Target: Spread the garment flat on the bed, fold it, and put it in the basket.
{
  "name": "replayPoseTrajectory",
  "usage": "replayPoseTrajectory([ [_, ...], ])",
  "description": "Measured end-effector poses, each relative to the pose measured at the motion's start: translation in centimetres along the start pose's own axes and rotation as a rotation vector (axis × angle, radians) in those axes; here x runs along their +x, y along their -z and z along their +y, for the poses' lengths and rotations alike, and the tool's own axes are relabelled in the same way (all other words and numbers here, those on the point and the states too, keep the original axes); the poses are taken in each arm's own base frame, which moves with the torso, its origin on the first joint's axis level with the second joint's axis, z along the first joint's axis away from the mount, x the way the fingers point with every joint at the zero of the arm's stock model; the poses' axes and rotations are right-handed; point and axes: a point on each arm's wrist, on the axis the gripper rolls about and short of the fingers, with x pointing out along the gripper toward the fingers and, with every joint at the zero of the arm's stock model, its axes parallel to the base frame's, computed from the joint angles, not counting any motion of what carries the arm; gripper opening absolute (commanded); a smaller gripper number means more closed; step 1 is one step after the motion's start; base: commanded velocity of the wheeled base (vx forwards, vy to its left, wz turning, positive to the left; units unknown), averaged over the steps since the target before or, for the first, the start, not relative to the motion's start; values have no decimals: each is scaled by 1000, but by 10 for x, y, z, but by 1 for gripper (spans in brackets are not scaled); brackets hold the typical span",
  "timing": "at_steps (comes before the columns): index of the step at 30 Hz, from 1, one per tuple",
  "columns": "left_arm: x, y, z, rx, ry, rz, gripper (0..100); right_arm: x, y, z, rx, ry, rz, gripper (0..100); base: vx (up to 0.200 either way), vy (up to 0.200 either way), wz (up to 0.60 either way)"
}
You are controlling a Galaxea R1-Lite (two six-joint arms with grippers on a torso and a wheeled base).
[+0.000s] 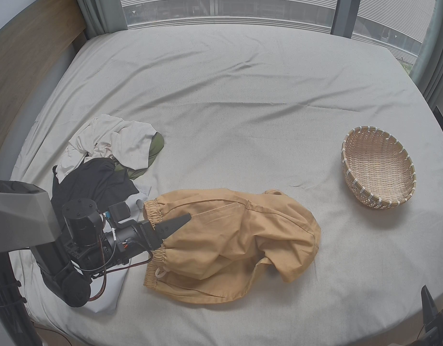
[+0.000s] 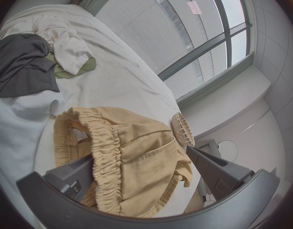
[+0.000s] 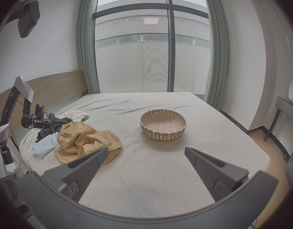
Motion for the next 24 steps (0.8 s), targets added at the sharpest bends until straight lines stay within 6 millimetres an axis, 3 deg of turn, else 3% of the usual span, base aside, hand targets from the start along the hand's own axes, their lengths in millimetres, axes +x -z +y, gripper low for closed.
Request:
replayPoseTrajectory([
  [10, 6, -2, -2, 10, 16, -10, 0, 0, 0, 0, 0, 0, 0, 100, 0, 0, 0],
  [24, -19, -40, -45, 21, 130, -148, 0, 0, 0, 0, -4, 1, 0, 100, 0, 0, 0],
])
